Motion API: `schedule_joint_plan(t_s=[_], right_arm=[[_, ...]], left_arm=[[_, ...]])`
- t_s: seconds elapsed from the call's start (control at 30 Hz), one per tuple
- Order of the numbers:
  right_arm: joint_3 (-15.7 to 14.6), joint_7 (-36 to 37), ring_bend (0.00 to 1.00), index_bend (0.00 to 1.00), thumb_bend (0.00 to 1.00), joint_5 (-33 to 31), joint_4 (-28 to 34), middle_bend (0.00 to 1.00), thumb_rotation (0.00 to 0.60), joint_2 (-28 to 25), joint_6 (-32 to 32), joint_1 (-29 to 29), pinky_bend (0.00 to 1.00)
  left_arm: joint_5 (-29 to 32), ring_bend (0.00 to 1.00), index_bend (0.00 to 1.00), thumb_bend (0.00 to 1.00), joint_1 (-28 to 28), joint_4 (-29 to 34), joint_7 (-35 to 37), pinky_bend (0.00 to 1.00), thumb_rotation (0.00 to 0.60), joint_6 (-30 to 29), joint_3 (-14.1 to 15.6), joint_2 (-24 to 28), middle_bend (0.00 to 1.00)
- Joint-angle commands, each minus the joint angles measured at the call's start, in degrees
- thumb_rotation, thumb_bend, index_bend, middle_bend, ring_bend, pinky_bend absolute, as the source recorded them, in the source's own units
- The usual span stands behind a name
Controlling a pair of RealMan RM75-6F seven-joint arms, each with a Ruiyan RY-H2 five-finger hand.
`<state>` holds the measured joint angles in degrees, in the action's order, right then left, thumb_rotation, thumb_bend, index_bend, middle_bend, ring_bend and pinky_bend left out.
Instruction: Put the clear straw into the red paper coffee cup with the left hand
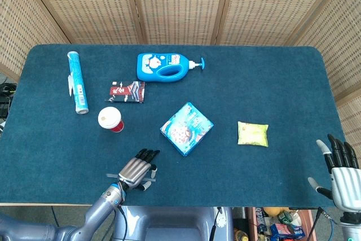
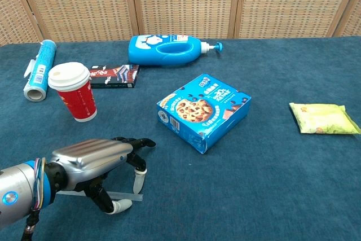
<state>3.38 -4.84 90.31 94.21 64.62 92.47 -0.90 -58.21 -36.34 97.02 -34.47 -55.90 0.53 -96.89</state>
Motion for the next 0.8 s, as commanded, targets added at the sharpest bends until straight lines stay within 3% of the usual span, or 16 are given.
schedule_joint_plan(t_s=[0.03, 0.4, 0.63, 0.8], right_arm=[[0.0, 0.1, 0.0, 0.0, 0.0, -0.1, 0.1, 0.0, 0.6, -0.1, -0.1, 0.0, 0.0], [-0.1, 0.5, 0.0, 0.0, 0.0, 0.1, 0.1, 0.0, 0.6, -0.2, -0.1, 0.1, 0.0], [-0.1, 0.6, 0.0, 0.0, 0.0, 0.2, 0.2, 0.0, 0.6, -0.3, 0.1, 0.0, 0.0], [-0.2, 0.5, 0.0, 0.0, 0.0, 0.3, 0.3, 0.0, 0.6, -0.3, -0.1, 0.1, 0.0]], left_arm=[[0.2, 0.0, 0.54, 0.36, -0.1, 0.0, -0.2, 0.0, 0.6, -0.1, 0.1, 0.0, 0.0], [-1.0, 0.0, 0.59, 0.36, -0.2, 1.9, 1.5, 0.0, 0.6, -1.0, -0.3, 1.7, 0.0], [-7.6, 0.0, 0.6, 0.4, 0.3, 5.4, 10.3, 0.0, 0.6, -0.2, -1.3, 5.9, 0.0], [-13.5, 0.0, 0.6, 0.4, 0.4, 7.9, 20.6, 0.0, 0.6, 0.9, -2.7, 10.3, 0.0]])
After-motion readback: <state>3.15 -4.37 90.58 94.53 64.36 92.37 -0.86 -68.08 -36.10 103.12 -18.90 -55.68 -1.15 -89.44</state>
